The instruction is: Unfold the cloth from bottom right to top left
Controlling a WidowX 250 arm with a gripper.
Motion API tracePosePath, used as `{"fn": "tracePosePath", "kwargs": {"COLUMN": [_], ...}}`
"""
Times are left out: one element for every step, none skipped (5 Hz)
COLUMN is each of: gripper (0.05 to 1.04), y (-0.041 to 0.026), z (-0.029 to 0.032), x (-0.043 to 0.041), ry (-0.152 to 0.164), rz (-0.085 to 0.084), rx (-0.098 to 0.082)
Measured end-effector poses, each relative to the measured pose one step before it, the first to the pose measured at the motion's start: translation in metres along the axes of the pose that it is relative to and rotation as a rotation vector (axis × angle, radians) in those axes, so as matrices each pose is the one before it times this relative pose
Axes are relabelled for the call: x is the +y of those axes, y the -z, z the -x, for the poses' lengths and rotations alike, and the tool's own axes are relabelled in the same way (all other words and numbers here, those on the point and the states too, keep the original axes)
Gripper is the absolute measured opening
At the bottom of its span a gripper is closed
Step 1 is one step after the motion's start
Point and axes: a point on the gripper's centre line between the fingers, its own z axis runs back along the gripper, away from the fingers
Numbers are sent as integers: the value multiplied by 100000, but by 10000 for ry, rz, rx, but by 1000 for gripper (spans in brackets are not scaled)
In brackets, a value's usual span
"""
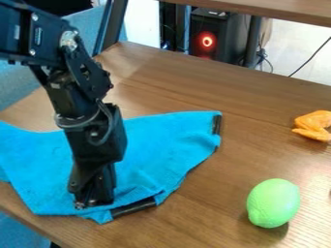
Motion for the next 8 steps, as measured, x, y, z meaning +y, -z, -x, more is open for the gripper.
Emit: {"fn": "tracePosePath", "kwargs": {"gripper": [50, 50, 50, 50, 50, 50, 50, 50], "y": [-551, -2334, -2361, -501, 574, 1079, 828, 630], "z": [233, -166, -798, -1294, -909, -1107, -735, 259], "x": [-25, 2044, 2753, 3159, 3327, 3116, 3481, 2242], "ry": [-232, -652, -867, -907, -932, -686, -751, -643], "rz": [127, -212, -231, -201, -459, -288, -393, -195], "rx": [-189, -518, -548, -62, 203, 250, 273, 342]}}
